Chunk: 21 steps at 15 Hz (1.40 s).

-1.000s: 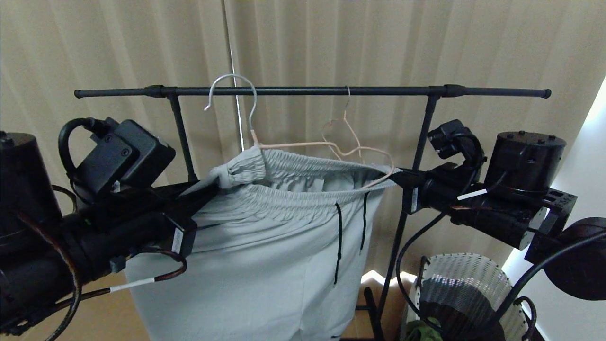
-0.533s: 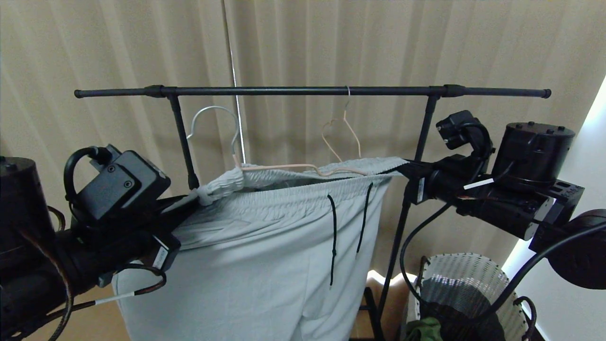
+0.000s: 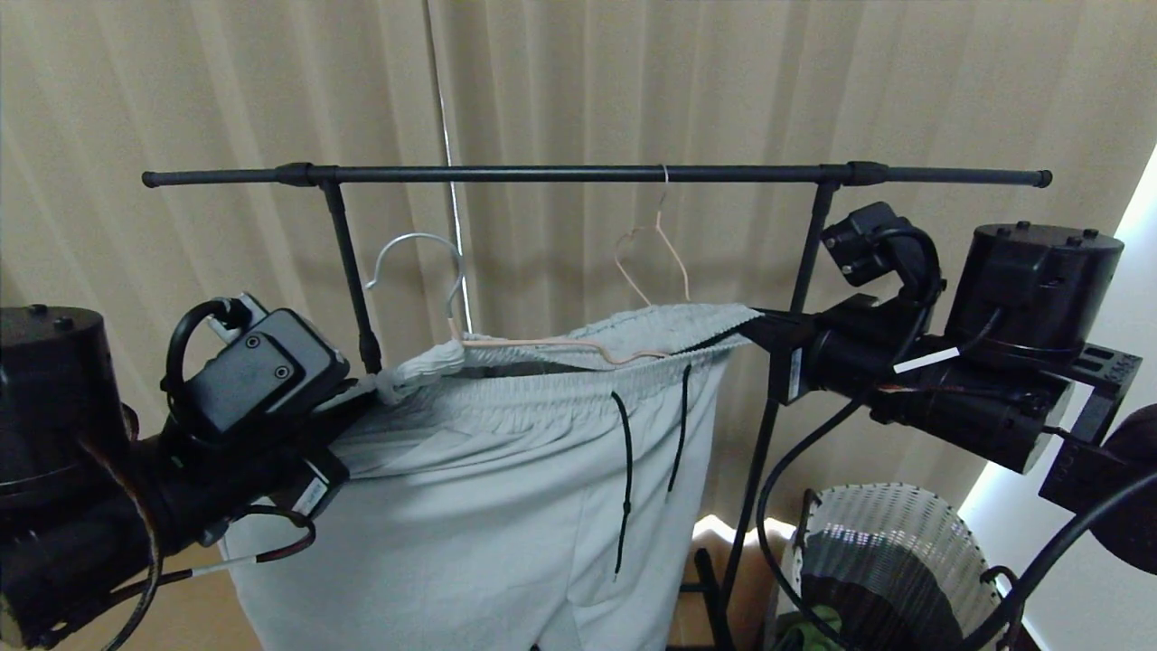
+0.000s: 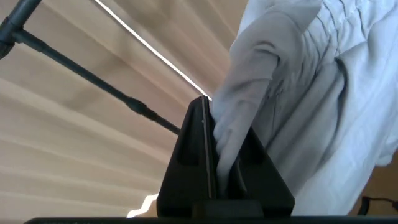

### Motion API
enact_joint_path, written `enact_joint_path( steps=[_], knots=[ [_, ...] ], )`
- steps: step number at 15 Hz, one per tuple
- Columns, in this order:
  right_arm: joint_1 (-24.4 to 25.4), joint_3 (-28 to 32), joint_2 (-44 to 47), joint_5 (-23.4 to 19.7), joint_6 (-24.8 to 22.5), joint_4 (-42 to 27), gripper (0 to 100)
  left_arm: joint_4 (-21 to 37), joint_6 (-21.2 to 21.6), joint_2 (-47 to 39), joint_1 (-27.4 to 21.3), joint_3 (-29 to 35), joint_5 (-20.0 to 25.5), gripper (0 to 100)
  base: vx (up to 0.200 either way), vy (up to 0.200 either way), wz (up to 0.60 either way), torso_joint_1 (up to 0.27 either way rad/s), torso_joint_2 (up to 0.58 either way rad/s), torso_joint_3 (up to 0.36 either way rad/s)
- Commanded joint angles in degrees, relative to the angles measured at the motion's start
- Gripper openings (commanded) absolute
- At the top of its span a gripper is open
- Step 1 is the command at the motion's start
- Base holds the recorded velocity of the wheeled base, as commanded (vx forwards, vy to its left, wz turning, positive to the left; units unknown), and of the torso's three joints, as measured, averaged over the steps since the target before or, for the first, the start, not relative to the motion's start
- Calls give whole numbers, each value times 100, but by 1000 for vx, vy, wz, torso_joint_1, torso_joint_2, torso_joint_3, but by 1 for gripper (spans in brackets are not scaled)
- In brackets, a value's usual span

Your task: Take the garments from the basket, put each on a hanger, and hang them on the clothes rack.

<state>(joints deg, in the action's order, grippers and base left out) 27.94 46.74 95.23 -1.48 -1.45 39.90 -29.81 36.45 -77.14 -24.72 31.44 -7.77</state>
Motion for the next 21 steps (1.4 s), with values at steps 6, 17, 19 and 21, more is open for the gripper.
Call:
enact_joint_path(
  steps=[6, 17, 19, 21],
  knots=[
    [194, -306, -75, -11, -13, 71, 0, -16, -419, -284, 29, 196, -595, 0, 0, 0, 0, 0, 0, 0],
    [616, -982, -620, -19, -356, 18, 0, -148, -1087, -583, 20, 504, -1157, 0, 0, 0, 0, 0, 0, 0],
    [748, -1070, -673, -19, -373, 18, 100, -157, -1290, -697, -33, 583, -1166, 0, 0, 0, 0, 0, 0, 0],
    [774, -1079, -629, -19, -373, 35, 100, -157, -1448, -688, -208, 591, -1148, 0, 0, 0, 0, 0, 0, 0]
  ],
)
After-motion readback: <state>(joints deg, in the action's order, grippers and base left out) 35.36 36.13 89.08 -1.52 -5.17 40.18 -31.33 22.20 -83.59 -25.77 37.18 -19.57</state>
